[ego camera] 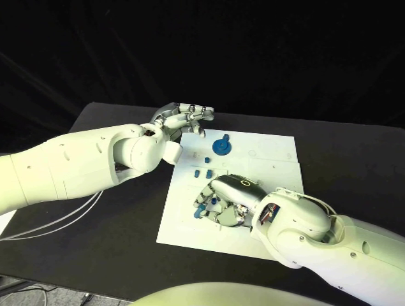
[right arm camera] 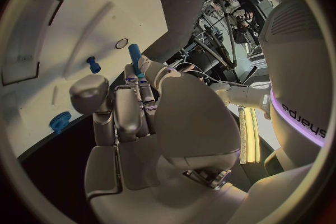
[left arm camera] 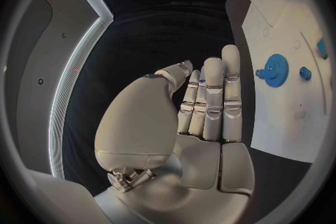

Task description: Assemble the parts on the task board

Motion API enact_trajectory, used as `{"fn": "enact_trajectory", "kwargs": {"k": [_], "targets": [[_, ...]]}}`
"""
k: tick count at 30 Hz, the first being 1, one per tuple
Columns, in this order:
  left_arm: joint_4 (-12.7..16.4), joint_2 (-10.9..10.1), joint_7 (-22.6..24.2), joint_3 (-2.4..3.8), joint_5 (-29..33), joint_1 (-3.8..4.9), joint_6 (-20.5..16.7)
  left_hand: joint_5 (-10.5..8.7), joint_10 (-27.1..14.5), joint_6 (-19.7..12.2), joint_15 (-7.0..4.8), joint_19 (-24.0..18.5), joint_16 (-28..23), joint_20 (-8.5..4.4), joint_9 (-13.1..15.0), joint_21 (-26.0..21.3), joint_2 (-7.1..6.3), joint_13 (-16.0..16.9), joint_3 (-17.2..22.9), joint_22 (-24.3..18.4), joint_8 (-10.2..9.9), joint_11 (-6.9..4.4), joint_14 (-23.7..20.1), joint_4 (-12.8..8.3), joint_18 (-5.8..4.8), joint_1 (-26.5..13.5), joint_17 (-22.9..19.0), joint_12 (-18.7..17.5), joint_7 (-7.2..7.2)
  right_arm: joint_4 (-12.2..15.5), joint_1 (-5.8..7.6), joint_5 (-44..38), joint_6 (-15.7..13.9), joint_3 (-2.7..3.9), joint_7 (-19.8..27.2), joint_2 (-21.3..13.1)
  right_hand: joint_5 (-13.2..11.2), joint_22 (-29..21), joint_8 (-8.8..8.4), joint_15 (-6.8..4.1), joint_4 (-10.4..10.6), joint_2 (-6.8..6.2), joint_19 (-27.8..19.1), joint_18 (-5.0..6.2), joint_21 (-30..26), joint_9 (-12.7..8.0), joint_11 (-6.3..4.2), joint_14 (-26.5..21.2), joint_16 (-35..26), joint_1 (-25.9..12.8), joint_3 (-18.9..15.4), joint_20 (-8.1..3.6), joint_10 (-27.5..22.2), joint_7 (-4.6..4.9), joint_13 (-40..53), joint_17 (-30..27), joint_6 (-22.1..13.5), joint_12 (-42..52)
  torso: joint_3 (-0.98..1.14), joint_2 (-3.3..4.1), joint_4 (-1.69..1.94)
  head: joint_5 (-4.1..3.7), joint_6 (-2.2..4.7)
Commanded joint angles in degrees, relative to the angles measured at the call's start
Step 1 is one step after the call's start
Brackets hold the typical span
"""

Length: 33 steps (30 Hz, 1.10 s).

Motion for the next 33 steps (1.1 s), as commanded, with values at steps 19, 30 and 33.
{"fn": "enact_trajectory", "kwargs": {"k": [19, 30, 33], "targets": [[0.0, 0.0, 0.2, 0.04, -0.1, 0.0, 1.1, -0.1, -0.3, -0.4, -0.06, 0.0, 0.0, 0.34, -0.1, -0.4, 0.1, -0.1, -0.3, 0.0, 0.3, -0.05, -0.4, 0.1, 0.65, -0.3, 0.0, 0.3, 0.04, -1.0, -0.15, -9.8, 3.1, -0.12, -3.3, 0.5, 0.2, 0.0, 0.24, 0.1, -0.4, 0.31, -0.2, -0.31, -0.1, 0.1, -1.21, 1.9, 0.2, -0.2, 0.1, -0.11, 1.9, 0.25, 0.1, 0.0, 0.2, -0.3, 0.03, 0.01, -0.01, -0.08, -0.11], [0.1, 0.0, 0.1, 0.04, -0.1, 0.0, 1.2, -0.1, -0.3, -0.4, -0.06, 0.0, 0.0, 0.34, -0.1, -0.4, 0.1, -0.1, -0.3, 0.0, 0.3, -0.05, -0.4, 0.1, 0.65, -0.3, 0.0, 0.3, 0.04, -1.3, -0.15, -10.2, 6.9, -1.16, -2.9, 1.5, -0.1, 0.0, 0.25, 0.11, -0.4, 0.26, -0.3, -0.31, 0.0, 0.2, -1.22, 1.9, 0.3, -0.5, 0.1, -0.07, 2.0, 0.23, 0.2, 0.0, 0.3, -0.5, 0.03, -0.04, 0.01, -0.02, -0.38], [0.1, -0.1, 0.1, 0.04, -0.1, 0.0, 1.2, -0.1, -0.3, -0.4, -0.06, 0.0, 0.0, 0.34, -0.1, -0.4, 0.1, -0.1, -0.3, 0.0, 0.3, -0.05, -0.4, 0.1, 0.65, -0.3, 0.0, 0.3, 0.04, -1.0, -0.15, -10.2, 6.9, -1.3, -2.9, 1.4, -0.1, 0.0, 0.26, 0.12, -0.4, 0.26, -0.3, -0.31, 0.0, 0.2, -1.23, 1.9, 0.3, -0.6, 0.1, -0.07, 2.1, 0.21, 0.2, 0.0, 0.3, -0.5, 0.01, -0.04, 0.06, 0.01, -0.48]]}}
